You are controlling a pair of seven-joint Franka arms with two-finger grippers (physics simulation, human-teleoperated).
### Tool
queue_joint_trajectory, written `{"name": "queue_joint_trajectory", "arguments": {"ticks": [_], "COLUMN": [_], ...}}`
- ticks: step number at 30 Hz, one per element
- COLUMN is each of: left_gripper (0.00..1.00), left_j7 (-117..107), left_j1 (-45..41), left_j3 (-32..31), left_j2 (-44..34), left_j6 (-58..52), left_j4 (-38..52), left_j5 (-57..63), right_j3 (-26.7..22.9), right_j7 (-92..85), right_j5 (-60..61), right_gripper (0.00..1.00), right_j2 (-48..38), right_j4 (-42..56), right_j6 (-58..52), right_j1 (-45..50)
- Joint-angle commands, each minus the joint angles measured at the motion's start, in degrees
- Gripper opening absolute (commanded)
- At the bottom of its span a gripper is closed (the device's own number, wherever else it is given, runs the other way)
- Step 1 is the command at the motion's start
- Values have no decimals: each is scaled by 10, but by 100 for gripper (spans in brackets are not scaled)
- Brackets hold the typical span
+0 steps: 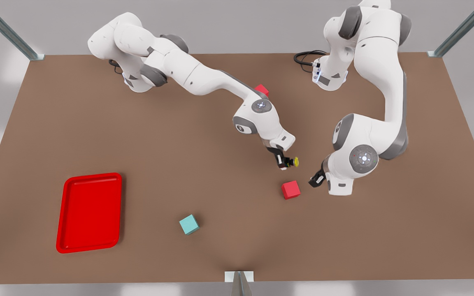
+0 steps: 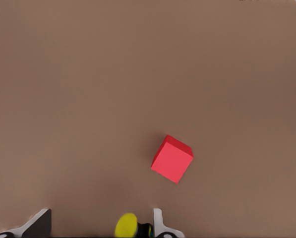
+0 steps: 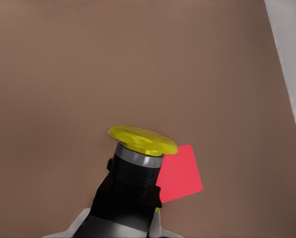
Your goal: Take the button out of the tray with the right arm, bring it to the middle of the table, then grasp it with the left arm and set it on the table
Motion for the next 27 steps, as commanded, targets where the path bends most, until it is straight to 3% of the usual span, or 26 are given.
{"name": "queue_joint_trajectory", "arguments": {"ticks": [1,12,13,14,15,16,17,18,22,23,24,25,27], "left_gripper": [100,100,100,100,100,100,100,100,100,100,100,100,100], "left_j7": [-546,-519,-506,-496,-474,-462,-459,-458,-454,-453,-449,-446,-442], "left_j1": [-3,0,4,6,11,17,17,17,17,18,21,22,25], "left_j3": [1,2,2,4,6,6,7,7,7,7,7,7,7], "left_j2": [-1,10,9,9,6,5,7,7,11,12,13,14,13], "left_j6": [1,9,9,7,2,1,2,3,11,11,12,17,41], "left_j4": [-8,-15,-15,-15,-15,-15,-15,-15,-23,-23,-27,-29,-51], "left_j5": [4,25,25,25,24,24,24,24,25,25,25,25,24], "right_j3": [-1,5,9,12,13,13,29,57,163,159,152,150,149], "right_j7": [121,119,112,94,73,19,-15,-23,-187,-302,-423,-500,-507], "right_j5": [41,42,45,45,45,45,47,54,140,132,61,50,53], "right_gripper": [100,100,100,75,21,21,55,100,100,100,93,100,100], "right_j2": [1,-28,-42,-49,-48,-48,-48,-48,-60,-58,-56,-59,-56], "right_j4": [4,-8,-8,-9,-19,-18,-17,-10,3,-2,-13,-22,-22], "right_j6": [94,36,-56,-85,-84,-84,-95,-148,-397,-404,-401,-400,-431], "right_j1": [0,-7,-7,-4,-1,-1,-6,-17,-150,-160,-154,-155,-196]}}
